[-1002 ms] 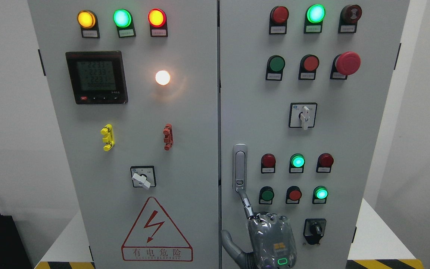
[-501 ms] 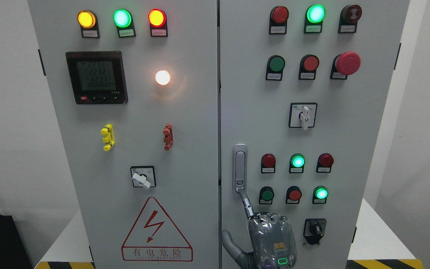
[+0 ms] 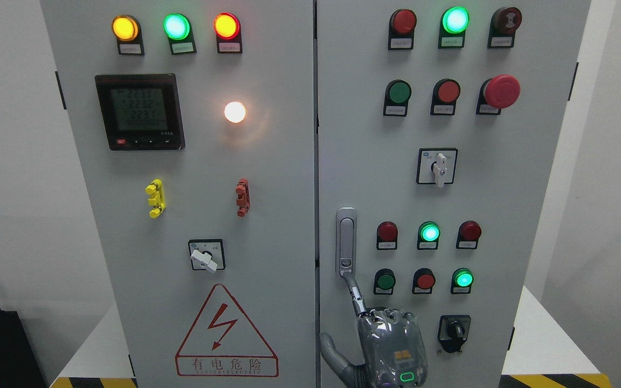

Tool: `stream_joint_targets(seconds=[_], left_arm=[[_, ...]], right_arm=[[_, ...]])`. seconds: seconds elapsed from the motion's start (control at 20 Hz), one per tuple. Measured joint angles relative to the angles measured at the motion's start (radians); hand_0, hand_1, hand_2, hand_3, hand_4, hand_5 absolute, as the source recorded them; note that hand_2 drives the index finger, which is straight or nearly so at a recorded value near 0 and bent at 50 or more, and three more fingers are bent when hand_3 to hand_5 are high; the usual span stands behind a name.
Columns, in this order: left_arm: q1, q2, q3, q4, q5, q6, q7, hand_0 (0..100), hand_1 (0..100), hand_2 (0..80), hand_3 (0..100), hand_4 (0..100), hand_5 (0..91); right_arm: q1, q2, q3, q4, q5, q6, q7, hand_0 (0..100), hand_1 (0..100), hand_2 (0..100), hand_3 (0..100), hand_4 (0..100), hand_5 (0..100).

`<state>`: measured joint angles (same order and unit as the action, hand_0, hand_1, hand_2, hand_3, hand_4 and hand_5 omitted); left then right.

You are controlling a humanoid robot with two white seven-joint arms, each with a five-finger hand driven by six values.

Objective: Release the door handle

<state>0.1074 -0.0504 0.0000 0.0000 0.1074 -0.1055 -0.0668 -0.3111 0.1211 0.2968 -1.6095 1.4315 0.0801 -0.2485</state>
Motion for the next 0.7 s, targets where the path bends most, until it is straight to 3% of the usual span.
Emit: stream_joint_targets(seconds=[0.7], left_arm=[[0.0, 0.0, 0.0, 0.0, 0.0, 0.0, 0.0, 12, 39, 0.0, 0, 0, 0.0]], right_arm=[[0.002, 0.002, 0.0, 0.001, 0.0, 0.0, 0.007, 32, 25, 0, 100, 100, 98]])
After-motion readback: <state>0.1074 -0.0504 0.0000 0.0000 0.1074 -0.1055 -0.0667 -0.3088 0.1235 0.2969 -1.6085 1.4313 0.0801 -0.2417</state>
